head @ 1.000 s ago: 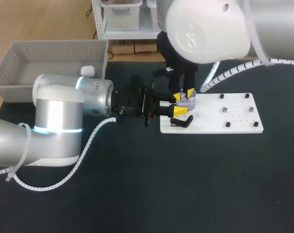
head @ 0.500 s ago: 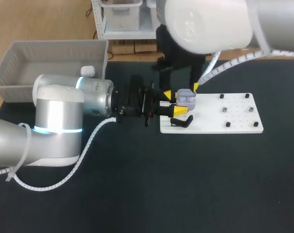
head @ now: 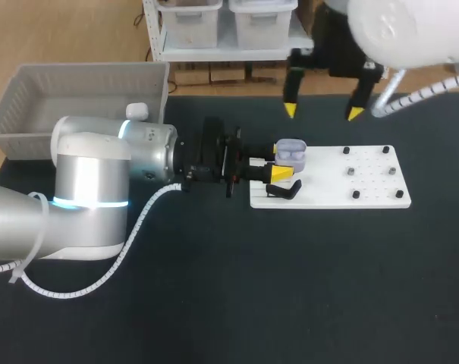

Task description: Pick up each earbud case from the left stands, insert the matching earbuds, close the lid, and place the case in the box.

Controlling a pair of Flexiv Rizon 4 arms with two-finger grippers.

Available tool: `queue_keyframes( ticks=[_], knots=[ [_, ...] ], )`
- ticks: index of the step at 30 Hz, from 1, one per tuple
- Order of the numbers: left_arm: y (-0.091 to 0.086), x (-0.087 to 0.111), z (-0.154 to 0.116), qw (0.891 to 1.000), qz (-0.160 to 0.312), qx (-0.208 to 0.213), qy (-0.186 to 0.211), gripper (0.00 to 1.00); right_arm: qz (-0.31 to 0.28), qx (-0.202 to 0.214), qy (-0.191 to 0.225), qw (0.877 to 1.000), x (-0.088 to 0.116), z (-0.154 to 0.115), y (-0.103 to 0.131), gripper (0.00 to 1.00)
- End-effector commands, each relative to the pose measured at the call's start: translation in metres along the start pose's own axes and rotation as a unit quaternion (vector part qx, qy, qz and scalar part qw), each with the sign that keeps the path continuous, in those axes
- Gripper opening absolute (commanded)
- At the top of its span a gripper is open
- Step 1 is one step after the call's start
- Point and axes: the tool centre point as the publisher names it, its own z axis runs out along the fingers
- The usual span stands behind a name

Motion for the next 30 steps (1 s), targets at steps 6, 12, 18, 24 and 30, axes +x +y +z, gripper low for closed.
queue_keyframes(
  ticks=[6,12,18,24,30],
  knots=[
    [-0.001,0.0,0.0,1.0,0.0,-0.002,0.0,0.0,-0.007,-0.015,0.029,0.999,0.006,0.028,-0.009,1.0],
    [-0.001,0.0,0.0,1.0,0.0,-0.002,0.0,0.0,-0.016,-0.014,0.04,0.999,0.017,0.032,-0.007,1.0],
    [-0.001,0.0,0.0,1.0,0.0,-0.002,0.0,0.0,-0.022,-0.014,0.046,0.999,0.03,0.028,-0.004,1.0],
    [-0.001,0.0,0.0,1.0,0.0,-0.002,0.0,0.0,-0.025,-0.011,0.039,0.999,0.032,0.023,-0.004,1.0],
    [-0.001,0.0,0.0,1.0,0.0,-0.002,0.0,0.0,-0.024,-0.01,-0.007,1.0,0.034,0.012,-0.005,1.0]
  ],
)
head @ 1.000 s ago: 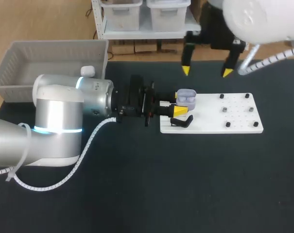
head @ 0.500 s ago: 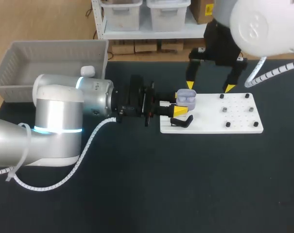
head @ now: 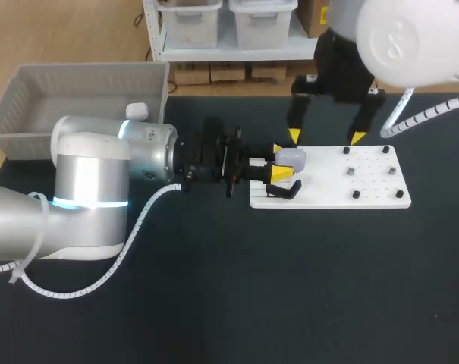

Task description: Pick up each earbud case from the left stands, insert the matching earbuds, close the lid, and place the case in the box.

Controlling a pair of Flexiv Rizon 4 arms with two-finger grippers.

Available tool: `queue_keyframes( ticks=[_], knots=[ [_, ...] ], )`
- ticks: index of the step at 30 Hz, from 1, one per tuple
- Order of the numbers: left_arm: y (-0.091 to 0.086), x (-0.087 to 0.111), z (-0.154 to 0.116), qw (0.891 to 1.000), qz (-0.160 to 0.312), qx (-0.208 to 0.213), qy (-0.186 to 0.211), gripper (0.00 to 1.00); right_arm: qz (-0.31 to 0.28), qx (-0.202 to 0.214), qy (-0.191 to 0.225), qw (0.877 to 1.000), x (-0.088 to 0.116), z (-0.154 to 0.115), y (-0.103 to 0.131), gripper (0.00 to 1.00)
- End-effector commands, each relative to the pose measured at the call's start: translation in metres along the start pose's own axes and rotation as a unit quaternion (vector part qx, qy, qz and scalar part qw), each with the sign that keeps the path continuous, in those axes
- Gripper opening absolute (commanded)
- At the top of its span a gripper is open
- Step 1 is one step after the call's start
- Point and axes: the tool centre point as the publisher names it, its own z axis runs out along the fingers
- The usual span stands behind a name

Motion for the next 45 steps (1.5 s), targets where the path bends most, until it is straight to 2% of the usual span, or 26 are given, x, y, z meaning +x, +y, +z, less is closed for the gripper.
queue_keyframes(
  ticks=[1,6,9,11,16,22,29,34,40,45],
  knots=[
    [0.0,0.0,0.0,1.0,0.0,-0.002,0.0,0.0,0.0,-0.007,-0.048,0.999,0.013,-0.014,-0.002,1.0],
    [0.0,-0.004,-0.003,1.0,-0.008,-0.009,-0.005,0.0,-0.029,-0.017,-0.108,0.994,0.032,-0.048,0.001,1.0],
    [0.001,-0.024,-0.016,0.999,-0.019,-0.027,-0.023,0.0,-0.04,-0.028,-0.136,0.989,0.05,-0.065,0.002,1.0],
    [0.001,-0.037,-0.026,0.998,-0.03,-0.044,-0.039,0.0,-0.04,-0.028,-0.136,0.989,0.05,-0.065,0.002,1.0],
    [0.006,-0.058,-0.065,0.99,-0.072,-0.102,-0.07,0.0,-0.04,-0.028,-0.136,0.989,0.05,-0.065,0.002,1.0],
    [0.026,-0.055,-0.133,0.977,-0.077,-0.193,-0.037,0.0,-0.04,-0.028,-0.136,0.989,0.05,-0.065,0.002,1.0],
    [0.083,-0.06,-0.213,0.947,-0.066,-0.308,-0.057,0.0,-0.04,-0.028,-0.136,0.989,0.05,-0.065,0.002,1.0],
    [0.129,-0.053,-0.262,0.926,-0.05,-0.372,-0.033,0.0,-0.04,-0.028,-0.136,0.989,0.05,-0.065,0.002,1.0],
    [0.181,-0.042,-0.311,0.911,-0.036,-0.41,0.0,0.0,-0.04,-0.028,-0.136,0.989,0.05,-0.065,0.002,1.0],
    [0.207,-0.028,-0.34,0.905,-0.034,-0.424,0.024,0.0,-0.04,-0.028,-0.136,0.989,0.05,-0.065,0.002,1.0]
  ],
)
